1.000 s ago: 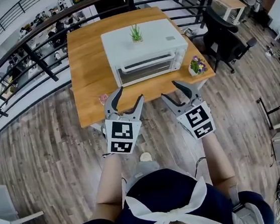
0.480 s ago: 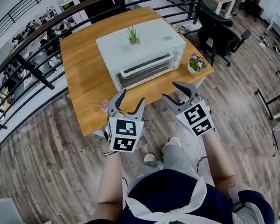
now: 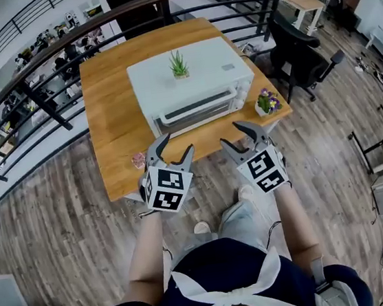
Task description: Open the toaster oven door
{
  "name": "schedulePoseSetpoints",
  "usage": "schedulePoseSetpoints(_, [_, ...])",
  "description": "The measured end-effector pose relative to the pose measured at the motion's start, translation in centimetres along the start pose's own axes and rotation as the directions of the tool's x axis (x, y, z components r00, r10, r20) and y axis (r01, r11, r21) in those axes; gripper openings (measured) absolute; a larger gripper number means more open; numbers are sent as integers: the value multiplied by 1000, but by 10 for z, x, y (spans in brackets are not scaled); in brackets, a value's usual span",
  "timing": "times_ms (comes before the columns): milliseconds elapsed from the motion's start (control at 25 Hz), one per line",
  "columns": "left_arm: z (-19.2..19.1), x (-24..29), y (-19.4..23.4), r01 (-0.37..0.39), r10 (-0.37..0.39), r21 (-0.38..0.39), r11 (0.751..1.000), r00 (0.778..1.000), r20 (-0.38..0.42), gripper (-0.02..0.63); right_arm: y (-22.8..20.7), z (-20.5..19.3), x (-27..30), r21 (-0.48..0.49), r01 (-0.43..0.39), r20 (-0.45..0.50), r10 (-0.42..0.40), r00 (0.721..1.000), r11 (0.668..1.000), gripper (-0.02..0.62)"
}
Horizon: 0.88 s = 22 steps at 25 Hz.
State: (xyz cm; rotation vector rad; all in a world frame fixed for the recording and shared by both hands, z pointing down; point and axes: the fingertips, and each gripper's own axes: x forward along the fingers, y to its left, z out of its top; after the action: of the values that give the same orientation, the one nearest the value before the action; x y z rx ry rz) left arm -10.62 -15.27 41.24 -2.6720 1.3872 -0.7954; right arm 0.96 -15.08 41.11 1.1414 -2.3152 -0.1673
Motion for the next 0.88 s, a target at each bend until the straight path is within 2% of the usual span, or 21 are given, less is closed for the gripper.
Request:
schedulePoseSetpoints(200, [-1,19,6,-18,18,-1,1000,999,-32,267,-22,-14,17,4,-27,-17,27,999,1000,212])
schedulePoseSetpoints(520, [0,50,22,-48,48,10,999,996,-73,267,-41,-27,51,-39,-87,-42,86,995,995,212])
schedulePoseSetpoints(880, [-4,83,32,-66,64,-13,998,991,-116,267,-70,-34,80,-94,-150,-70,144,987,984,212])
